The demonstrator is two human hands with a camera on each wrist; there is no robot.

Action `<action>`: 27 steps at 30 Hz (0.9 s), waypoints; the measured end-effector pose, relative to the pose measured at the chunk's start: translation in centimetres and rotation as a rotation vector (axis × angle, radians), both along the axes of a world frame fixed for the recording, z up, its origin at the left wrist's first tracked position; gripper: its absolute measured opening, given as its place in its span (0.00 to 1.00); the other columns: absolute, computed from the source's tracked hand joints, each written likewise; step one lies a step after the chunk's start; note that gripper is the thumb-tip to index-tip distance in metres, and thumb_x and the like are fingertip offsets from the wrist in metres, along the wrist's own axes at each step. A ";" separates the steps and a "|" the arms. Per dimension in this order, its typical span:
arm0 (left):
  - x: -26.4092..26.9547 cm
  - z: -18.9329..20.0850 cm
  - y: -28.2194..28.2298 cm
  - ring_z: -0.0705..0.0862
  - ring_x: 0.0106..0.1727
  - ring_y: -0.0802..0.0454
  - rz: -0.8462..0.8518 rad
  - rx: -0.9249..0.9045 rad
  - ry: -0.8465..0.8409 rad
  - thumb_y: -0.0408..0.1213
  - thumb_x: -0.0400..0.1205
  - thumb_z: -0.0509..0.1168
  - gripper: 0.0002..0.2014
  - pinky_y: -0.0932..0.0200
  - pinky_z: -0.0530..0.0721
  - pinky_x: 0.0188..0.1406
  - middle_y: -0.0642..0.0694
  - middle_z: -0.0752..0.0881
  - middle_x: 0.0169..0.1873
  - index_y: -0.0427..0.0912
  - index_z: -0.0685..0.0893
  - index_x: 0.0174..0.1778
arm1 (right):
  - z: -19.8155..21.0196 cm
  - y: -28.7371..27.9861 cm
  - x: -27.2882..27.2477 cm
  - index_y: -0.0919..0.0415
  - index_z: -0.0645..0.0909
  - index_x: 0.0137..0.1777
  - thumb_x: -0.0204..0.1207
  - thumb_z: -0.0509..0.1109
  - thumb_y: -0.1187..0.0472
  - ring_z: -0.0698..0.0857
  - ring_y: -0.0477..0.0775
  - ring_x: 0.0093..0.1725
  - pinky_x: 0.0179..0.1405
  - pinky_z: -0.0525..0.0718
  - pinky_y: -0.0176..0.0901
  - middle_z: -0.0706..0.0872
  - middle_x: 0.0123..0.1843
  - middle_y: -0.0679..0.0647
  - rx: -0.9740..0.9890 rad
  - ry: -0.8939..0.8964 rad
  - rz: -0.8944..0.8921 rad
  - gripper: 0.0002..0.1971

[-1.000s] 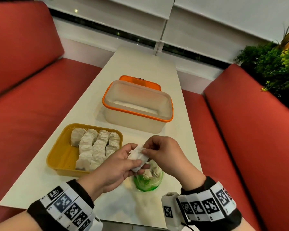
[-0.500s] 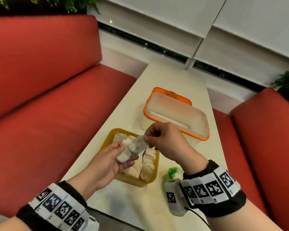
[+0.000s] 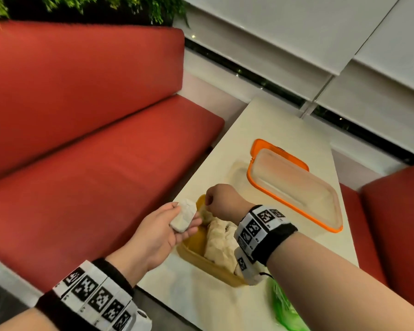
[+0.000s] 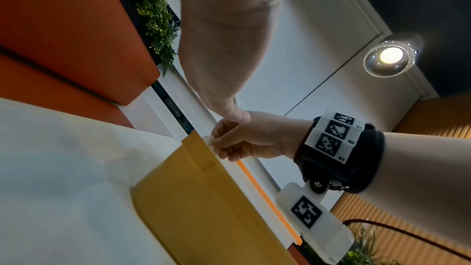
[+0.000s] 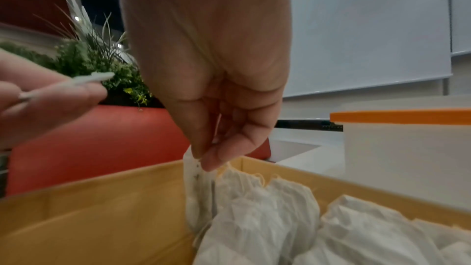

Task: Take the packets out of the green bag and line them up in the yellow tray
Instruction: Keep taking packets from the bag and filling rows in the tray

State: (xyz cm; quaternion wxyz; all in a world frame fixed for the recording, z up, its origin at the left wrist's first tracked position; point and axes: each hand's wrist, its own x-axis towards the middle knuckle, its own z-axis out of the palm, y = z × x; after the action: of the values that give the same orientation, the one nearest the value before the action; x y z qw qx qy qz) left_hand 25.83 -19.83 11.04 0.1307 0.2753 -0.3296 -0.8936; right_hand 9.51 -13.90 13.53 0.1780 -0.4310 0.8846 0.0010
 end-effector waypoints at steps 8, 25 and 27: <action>-0.2 -0.5 -0.3 0.89 0.47 0.43 -0.006 0.024 -0.002 0.33 0.88 0.51 0.13 0.52 0.87 0.49 0.33 0.88 0.48 0.33 0.79 0.58 | -1.8 -0.9 -0.5 0.67 0.85 0.49 0.73 0.60 0.71 0.82 0.58 0.46 0.47 0.82 0.47 0.88 0.49 0.61 0.115 0.086 0.046 0.12; -2.1 -0.4 0.8 0.88 0.47 0.44 -0.031 -0.063 0.018 0.30 0.87 0.53 0.11 0.59 0.90 0.42 0.38 0.88 0.46 0.34 0.81 0.53 | 4.1 1.9 1.3 0.63 0.85 0.50 0.74 0.71 0.66 0.83 0.45 0.35 0.29 0.79 0.30 0.85 0.36 0.53 -0.317 -0.537 -0.126 0.06; -2.4 -0.3 1.1 0.87 0.46 0.47 -0.047 -0.105 0.020 0.31 0.87 0.54 0.10 0.60 0.89 0.43 0.39 0.87 0.48 0.34 0.81 0.53 | 4.1 2.1 1.6 0.66 0.85 0.47 0.74 0.72 0.68 0.80 0.37 0.28 0.26 0.77 0.25 0.82 0.31 0.47 -0.338 -0.445 -0.060 0.04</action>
State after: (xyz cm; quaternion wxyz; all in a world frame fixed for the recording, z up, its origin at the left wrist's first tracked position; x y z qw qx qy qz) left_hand 23.40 -18.76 10.78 0.1274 0.2512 -0.3809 -0.8807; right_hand 11.14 -11.77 17.60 0.2931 -0.4178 0.8239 -0.2465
